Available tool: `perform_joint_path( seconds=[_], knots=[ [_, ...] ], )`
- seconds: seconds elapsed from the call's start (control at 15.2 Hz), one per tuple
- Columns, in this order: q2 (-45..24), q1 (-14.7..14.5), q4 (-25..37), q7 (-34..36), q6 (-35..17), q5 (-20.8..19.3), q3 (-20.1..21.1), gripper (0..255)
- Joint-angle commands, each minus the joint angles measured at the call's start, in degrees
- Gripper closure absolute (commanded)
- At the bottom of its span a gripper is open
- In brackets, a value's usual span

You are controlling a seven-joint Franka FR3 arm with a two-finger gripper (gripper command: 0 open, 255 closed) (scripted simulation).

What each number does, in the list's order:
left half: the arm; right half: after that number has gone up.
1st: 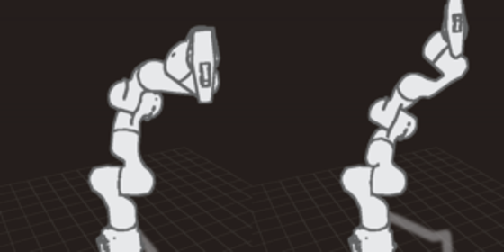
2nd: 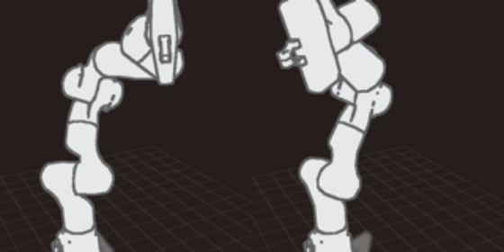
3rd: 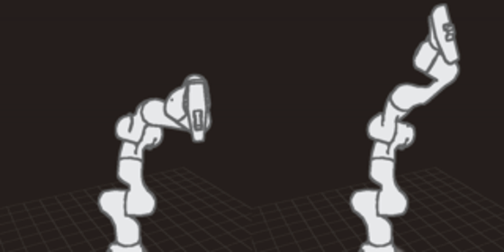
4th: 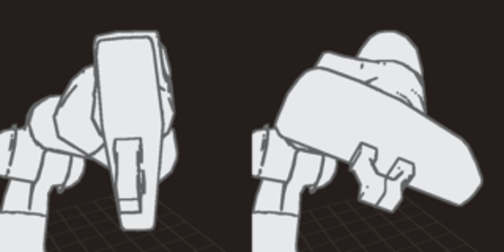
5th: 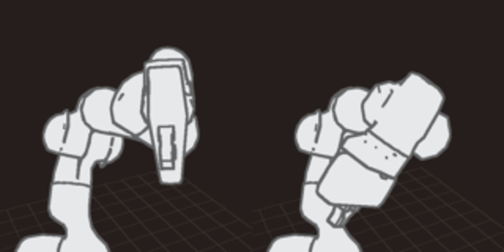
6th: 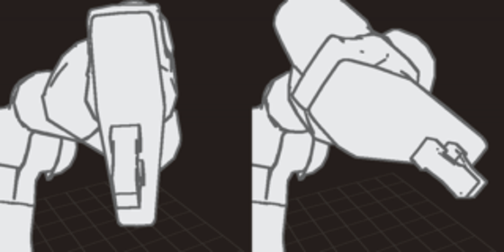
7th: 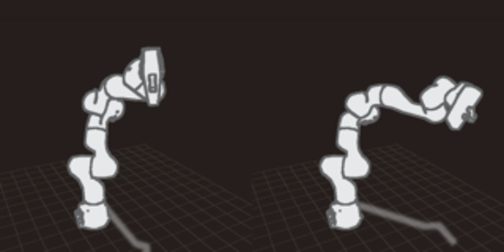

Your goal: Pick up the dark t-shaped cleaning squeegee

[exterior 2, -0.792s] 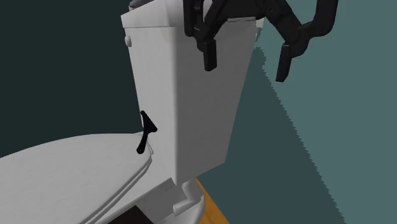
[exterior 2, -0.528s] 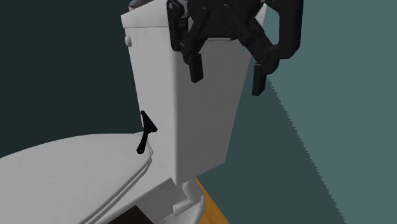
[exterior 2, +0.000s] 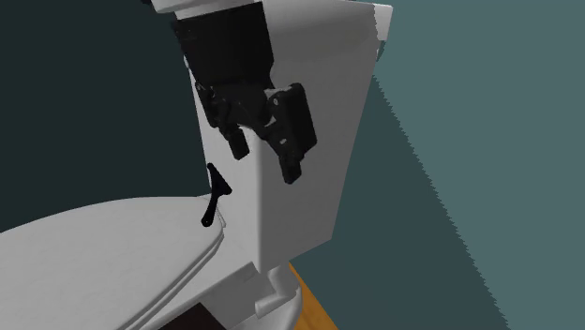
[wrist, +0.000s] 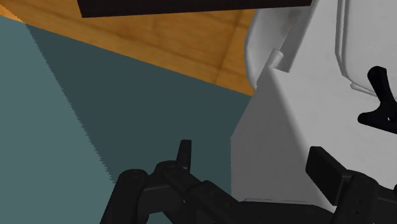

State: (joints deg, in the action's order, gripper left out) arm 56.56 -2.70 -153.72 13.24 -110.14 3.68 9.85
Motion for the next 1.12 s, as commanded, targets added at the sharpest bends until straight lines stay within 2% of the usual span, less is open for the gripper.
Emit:
perform_joint_path(
  seconds=[0.0,0.4,0.66,0.86,1.06],
  knots=[
    [0.84,-1.03,-2.79,3.44,-3.01,1.76,3.08,0],
    [-1.81,-3.95,-8.14,14.32,-13.75,7.11,14.09,0],
    [-7.07,-4.25,-9.28,22.21,-21.95,9.83,22.67,0],
    [-12.42,-2.58,-8.76,28.6,-28.31,10.64,29.95,0],
    [-18.27,1.55,-7.13,35.64,-34.43,9.83,38.44,0]
  ],
)
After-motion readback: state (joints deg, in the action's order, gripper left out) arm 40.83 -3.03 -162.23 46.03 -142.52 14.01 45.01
